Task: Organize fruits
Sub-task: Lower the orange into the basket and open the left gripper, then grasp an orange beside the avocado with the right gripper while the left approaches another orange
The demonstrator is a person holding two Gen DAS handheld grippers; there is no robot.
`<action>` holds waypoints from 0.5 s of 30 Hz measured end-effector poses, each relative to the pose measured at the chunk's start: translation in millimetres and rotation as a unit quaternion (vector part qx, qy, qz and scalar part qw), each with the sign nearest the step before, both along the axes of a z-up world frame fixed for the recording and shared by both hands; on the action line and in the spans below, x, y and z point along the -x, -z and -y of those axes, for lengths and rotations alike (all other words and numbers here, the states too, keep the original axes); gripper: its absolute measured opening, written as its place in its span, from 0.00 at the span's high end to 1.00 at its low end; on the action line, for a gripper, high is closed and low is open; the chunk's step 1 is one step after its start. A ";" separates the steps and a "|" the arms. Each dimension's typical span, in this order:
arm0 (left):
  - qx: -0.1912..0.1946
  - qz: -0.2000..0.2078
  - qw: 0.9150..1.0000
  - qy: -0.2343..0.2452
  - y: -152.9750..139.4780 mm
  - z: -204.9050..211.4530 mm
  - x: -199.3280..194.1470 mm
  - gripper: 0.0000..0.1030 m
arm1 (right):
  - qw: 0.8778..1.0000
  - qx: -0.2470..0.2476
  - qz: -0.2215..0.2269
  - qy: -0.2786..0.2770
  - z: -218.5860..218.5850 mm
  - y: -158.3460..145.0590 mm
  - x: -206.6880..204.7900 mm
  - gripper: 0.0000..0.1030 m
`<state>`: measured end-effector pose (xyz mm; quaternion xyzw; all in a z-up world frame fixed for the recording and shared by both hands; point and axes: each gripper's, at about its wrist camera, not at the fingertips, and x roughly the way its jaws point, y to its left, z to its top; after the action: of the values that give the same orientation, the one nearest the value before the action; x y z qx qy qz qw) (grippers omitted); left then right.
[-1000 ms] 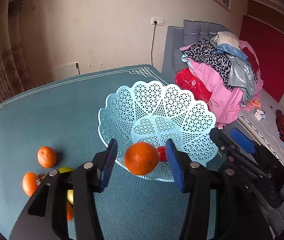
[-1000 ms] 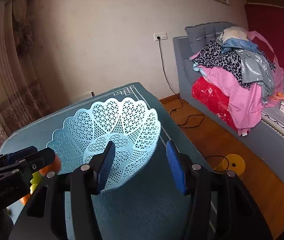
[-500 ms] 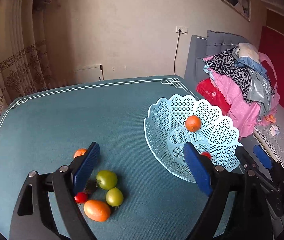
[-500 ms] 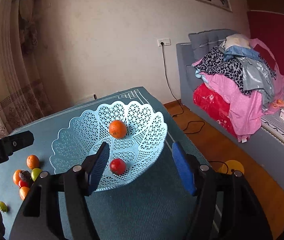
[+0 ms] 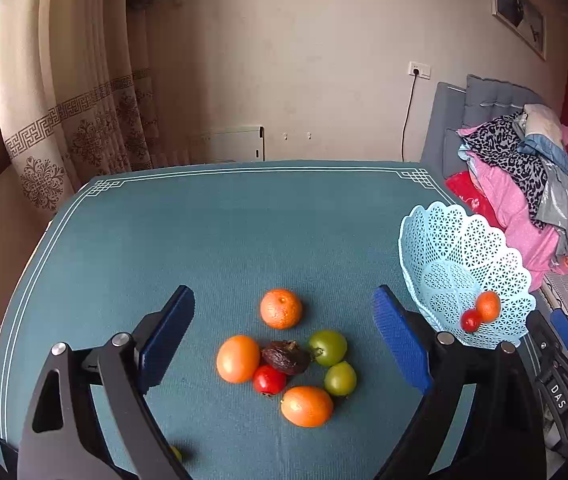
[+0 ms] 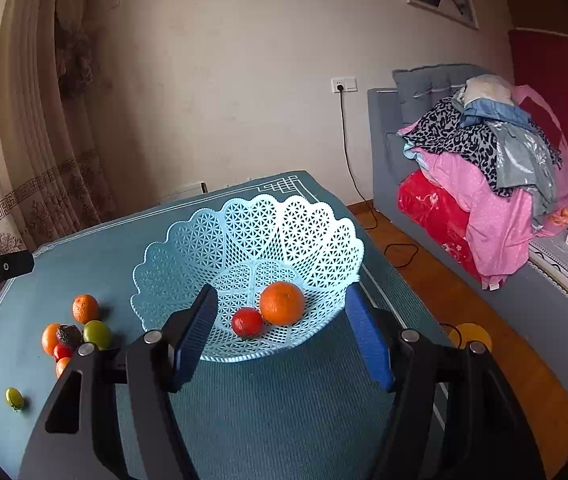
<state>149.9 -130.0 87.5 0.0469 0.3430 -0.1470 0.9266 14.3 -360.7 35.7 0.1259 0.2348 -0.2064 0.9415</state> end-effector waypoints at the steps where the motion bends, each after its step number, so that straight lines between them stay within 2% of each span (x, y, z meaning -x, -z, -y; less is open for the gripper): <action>1: 0.001 -0.002 1.000 -0.004 0.7 -5.6 -1.2 0.11 | 1.000 0.001 -0.001 -0.004 -3.1 -1.0 0.0 0.35; 7: -0.007 -0.013 1.000 -0.026 11.6 -26.7 -9.6 0.11 | 0.999 0.001 -0.007 -0.036 -27.8 -2.3 -0.4 0.31; 15: -0.026 -0.050 0.997 -0.045 44.9 -38.3 -26.1 0.11 | 0.997 0.001 -0.027 -0.077 -61.6 2.9 -3.3 0.31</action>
<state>176.0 -91.7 42.5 0.0479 0.3943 -0.0979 0.9125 17.5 -299.1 32.9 0.1012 0.2689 -0.1366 0.9481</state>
